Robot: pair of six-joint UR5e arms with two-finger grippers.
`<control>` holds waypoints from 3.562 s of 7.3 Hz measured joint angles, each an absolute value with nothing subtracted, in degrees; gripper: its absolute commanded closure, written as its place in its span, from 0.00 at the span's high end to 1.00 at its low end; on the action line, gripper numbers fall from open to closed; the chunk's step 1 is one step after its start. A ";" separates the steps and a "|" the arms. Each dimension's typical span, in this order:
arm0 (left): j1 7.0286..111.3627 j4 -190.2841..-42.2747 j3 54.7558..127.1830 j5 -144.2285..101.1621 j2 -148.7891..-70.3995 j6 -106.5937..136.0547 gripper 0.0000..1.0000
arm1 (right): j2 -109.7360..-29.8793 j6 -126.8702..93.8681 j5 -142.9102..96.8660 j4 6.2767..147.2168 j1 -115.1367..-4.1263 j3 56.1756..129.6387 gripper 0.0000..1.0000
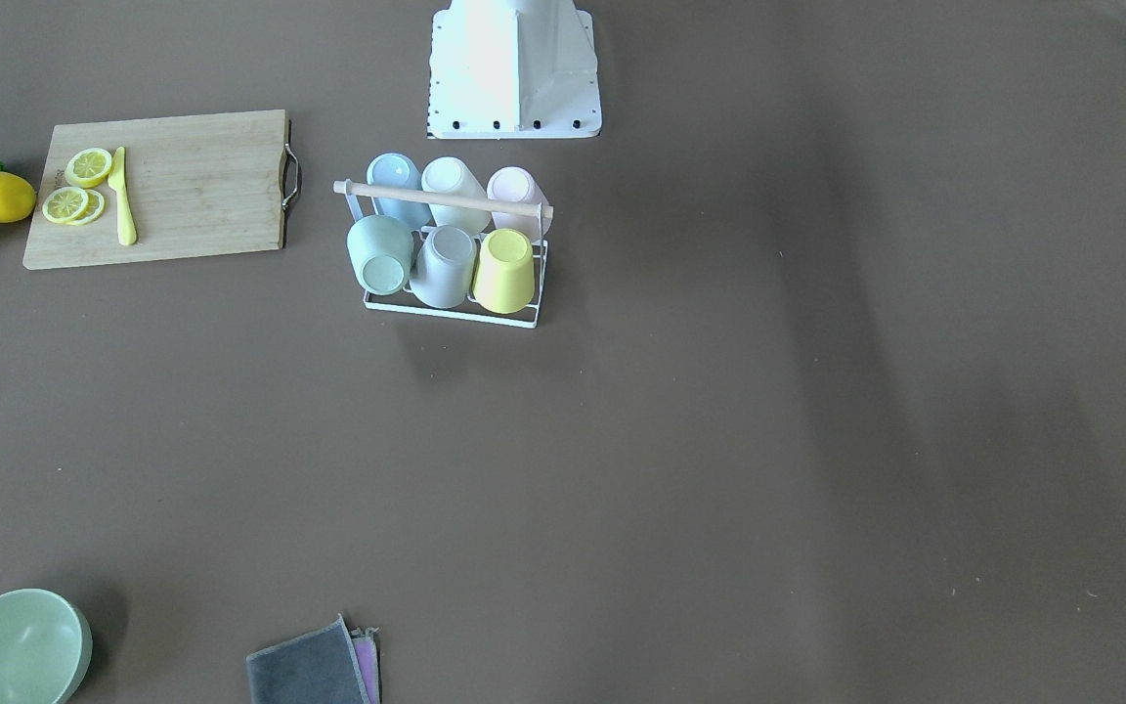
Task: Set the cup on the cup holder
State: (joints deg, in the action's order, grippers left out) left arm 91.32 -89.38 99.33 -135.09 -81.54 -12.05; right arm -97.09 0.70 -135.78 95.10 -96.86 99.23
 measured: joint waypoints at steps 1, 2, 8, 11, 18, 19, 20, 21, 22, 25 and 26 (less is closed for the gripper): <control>91.32 -89.38 99.28 -135.09 -81.51 -12.07 0.99 | -97.11 0.71 -135.79 95.08 -96.90 99.25 1.00; 91.32 -89.38 99.27 -135.09 -81.46 -12.06 0.99 | -97.11 0.72 -135.79 95.04 -96.93 99.25 1.00; 91.37 -89.35 99.61 -135.05 -81.30 -12.00 0.99 | -97.13 0.69 -135.57 94.93 -96.94 99.29 1.00; 91.46 -89.42 100.06 -134.95 -81.43 -12.33 0.99 | -96.93 0.56 -135.51 95.00 -96.94 99.35 1.00; 91.51 -90.79 99.68 -134.69 -84.45 0.18 0.99 | -96.22 -4.62 -135.26 95.32 -96.94 99.39 1.00; 91.50 -91.60 99.66 -134.67 -84.32 0.70 0.99 | -96.19 -5.32 -135.09 95.29 -96.94 99.42 1.00; 91.50 -92.00 99.72 -134.66 -84.22 0.84 0.99 | -96.14 -5.60 -134.96 95.28 -96.93 99.46 1.00; 91.49 -92.28 99.76 -134.65 -84.15 0.85 0.99 | -96.10 -5.74 -134.65 95.27 -96.90 99.53 1.00; 91.50 -92.52 99.76 -134.65 -84.11 0.96 0.99 | -96.08 -5.87 -134.07 95.28 -96.84 99.60 1.00; 91.47 -92.78 99.96 -134.90 -84.15 1.30 0.99 | -96.08 -5.93 -133.29 95.20 -96.77 99.79 1.00; 91.44 -92.80 99.96 -134.91 -84.22 1.31 0.99 | -96.14 -5.81 -133.21 95.14 -96.77 99.89 1.00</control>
State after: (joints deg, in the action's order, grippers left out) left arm 91.44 -92.80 99.96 -134.91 -84.22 1.31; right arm -96.14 -5.81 -133.21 95.14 -96.77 99.89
